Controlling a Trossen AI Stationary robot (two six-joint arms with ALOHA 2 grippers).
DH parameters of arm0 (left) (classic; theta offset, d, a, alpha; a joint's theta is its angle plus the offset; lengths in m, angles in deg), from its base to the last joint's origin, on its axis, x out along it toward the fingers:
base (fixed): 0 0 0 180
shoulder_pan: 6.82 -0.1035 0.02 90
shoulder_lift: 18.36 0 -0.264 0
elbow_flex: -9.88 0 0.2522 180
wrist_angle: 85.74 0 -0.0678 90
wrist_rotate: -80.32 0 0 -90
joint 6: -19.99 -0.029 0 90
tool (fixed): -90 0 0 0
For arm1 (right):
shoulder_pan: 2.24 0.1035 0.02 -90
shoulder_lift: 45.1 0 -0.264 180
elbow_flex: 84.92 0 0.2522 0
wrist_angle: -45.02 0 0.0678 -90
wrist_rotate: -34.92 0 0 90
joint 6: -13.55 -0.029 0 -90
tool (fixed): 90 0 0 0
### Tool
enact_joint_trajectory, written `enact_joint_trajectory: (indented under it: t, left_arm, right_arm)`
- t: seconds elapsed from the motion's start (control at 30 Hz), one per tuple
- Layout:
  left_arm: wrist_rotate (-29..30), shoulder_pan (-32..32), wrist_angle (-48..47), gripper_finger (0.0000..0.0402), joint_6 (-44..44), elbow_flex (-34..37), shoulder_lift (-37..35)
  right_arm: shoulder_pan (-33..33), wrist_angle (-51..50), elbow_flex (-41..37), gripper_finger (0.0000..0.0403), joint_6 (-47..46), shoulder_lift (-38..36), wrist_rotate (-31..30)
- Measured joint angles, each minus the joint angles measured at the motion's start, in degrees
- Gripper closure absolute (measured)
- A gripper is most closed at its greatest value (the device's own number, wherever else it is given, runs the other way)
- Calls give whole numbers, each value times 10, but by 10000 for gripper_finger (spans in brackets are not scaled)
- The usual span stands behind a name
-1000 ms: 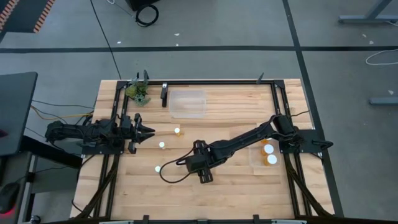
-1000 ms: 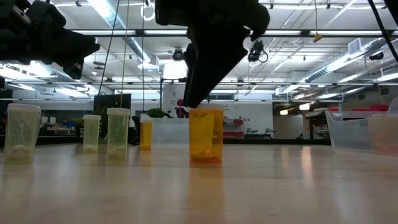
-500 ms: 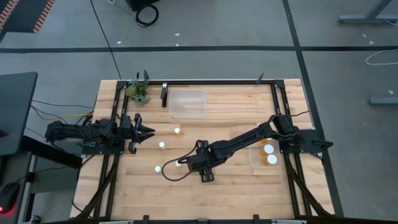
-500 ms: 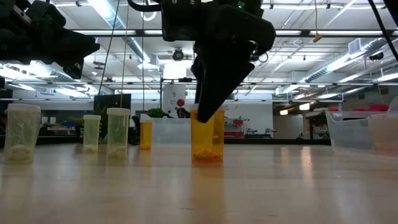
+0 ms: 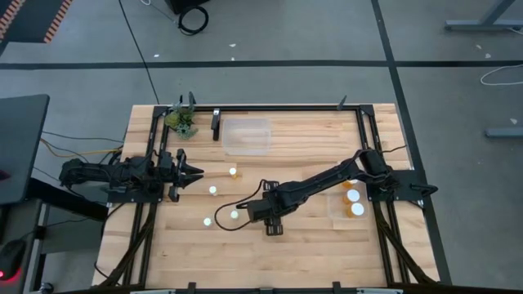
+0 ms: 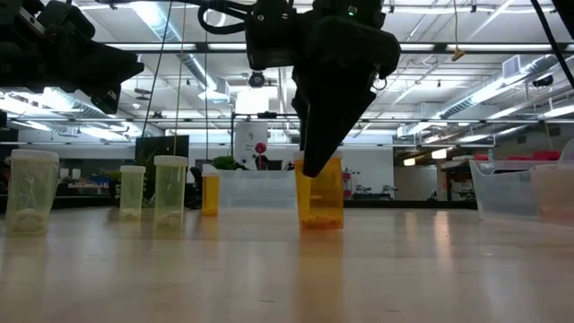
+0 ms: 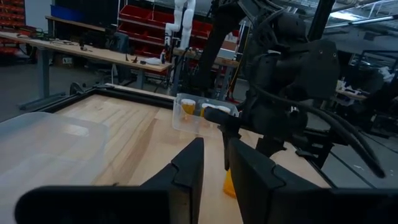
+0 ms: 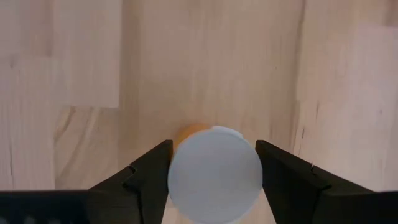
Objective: Pick and place medicine bottles into bin by pill shape (circle, oval)
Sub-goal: Put the large orange pill bottle into the bottom transparent bin
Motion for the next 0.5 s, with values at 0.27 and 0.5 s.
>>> enact_joint_trajectory:
  t: [0.27,0.5]
  left_arm:
    - [0,0,0,311,0,0,0]
    - [0,0,0,320,0,0,0]
  right_arm:
    - [6,-85,0,177,-43,-31,-49]
    - [15,-133,0,177,-75,-58,-82]
